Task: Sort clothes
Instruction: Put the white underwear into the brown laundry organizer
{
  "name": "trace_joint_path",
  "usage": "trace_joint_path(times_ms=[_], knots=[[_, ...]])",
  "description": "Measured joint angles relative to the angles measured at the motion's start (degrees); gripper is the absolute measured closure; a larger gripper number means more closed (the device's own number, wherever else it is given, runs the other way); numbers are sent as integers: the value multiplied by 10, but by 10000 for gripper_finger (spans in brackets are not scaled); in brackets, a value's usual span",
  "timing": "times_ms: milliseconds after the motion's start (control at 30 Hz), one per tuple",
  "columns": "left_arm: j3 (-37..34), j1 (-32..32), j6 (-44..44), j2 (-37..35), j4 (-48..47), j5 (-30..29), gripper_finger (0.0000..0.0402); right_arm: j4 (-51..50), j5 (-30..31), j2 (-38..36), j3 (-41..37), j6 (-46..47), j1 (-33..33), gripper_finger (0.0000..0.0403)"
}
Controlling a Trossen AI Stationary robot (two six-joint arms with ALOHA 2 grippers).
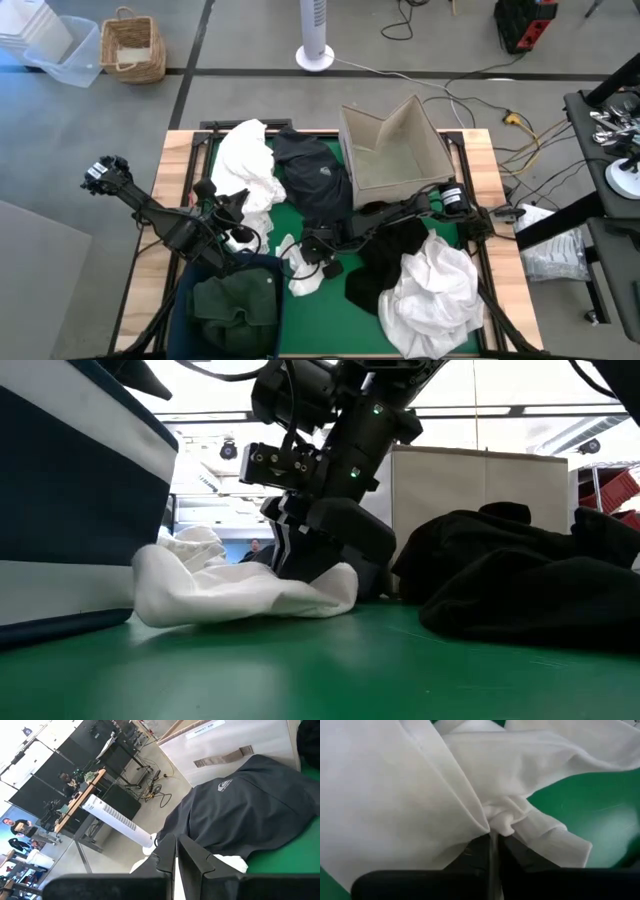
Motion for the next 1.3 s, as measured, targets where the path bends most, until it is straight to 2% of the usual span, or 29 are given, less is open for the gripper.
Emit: trace_joint_path(times_ms=[300, 867, 1067, 1300], knots=[[0, 0, 0, 0, 0, 0, 401, -23, 1, -54, -3, -2, 0, 392], [0, 0, 0, 0, 3, -5, 401, -99, 8, -302, -3, -10, -2, 392], [0, 0, 0, 0, 6, -7, 401, -102, 65, -386, -3, -22, -6, 391], [0, 0, 0, 0, 7, -7, 401, -119, 207, -462, -3, -55, -16, 391]])
